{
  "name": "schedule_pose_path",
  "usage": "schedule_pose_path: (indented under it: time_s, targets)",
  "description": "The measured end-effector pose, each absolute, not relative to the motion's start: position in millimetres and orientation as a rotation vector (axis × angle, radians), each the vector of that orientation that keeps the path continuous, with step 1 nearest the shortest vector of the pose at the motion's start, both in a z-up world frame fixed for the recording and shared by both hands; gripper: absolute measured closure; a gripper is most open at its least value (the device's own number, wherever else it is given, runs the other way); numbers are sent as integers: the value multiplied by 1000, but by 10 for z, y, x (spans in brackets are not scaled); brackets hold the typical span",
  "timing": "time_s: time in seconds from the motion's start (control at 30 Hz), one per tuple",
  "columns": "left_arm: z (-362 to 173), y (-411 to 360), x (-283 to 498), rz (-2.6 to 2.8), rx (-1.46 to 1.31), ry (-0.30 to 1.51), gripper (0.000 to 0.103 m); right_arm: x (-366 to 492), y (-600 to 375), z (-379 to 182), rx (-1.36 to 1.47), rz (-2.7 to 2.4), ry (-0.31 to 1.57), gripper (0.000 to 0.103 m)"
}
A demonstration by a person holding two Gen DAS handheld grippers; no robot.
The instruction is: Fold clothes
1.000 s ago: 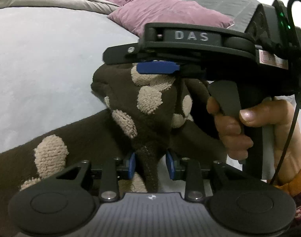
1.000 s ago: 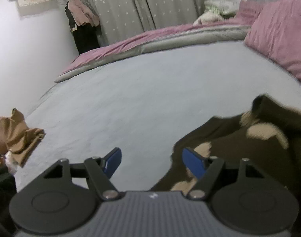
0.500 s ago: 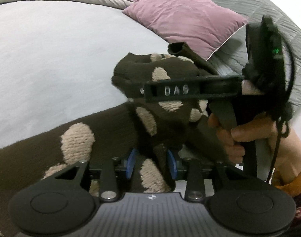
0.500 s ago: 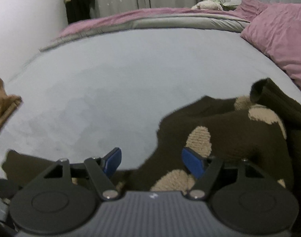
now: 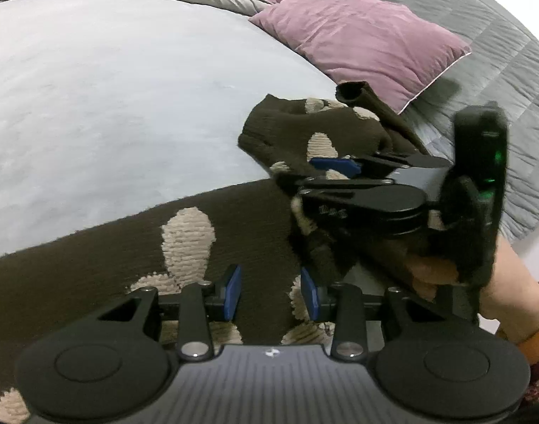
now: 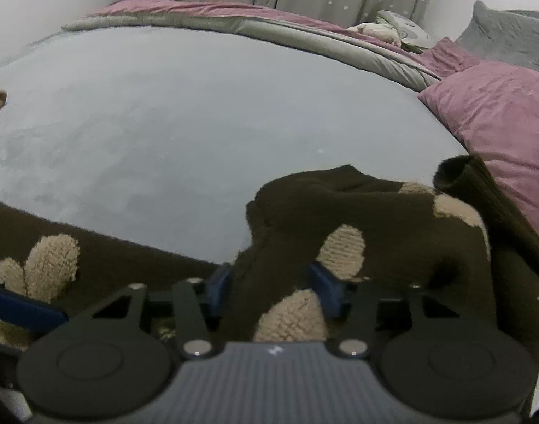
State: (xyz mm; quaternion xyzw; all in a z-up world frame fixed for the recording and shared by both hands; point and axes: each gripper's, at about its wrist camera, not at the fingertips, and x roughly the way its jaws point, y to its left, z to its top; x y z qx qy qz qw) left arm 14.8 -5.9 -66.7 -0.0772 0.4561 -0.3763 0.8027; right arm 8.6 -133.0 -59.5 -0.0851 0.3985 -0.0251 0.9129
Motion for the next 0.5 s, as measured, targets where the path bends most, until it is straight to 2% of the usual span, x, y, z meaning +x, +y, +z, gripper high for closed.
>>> schedule_pose_path:
  time_s: [0.1, 0.17, 0.5]
  targets:
    - [-653, -41, 162, -800, -175, 967, 68, 29, -1432, -524, -124, -39, 814, 75]
    - [-644, -29, 173, -796, -182, 960, 68, -33, -1485, -448, -95, -38, 793, 80]
    - [-508, -4, 369, -726, -259, 839, 66, -520, -1793, 4, -17, -56, 658, 86]
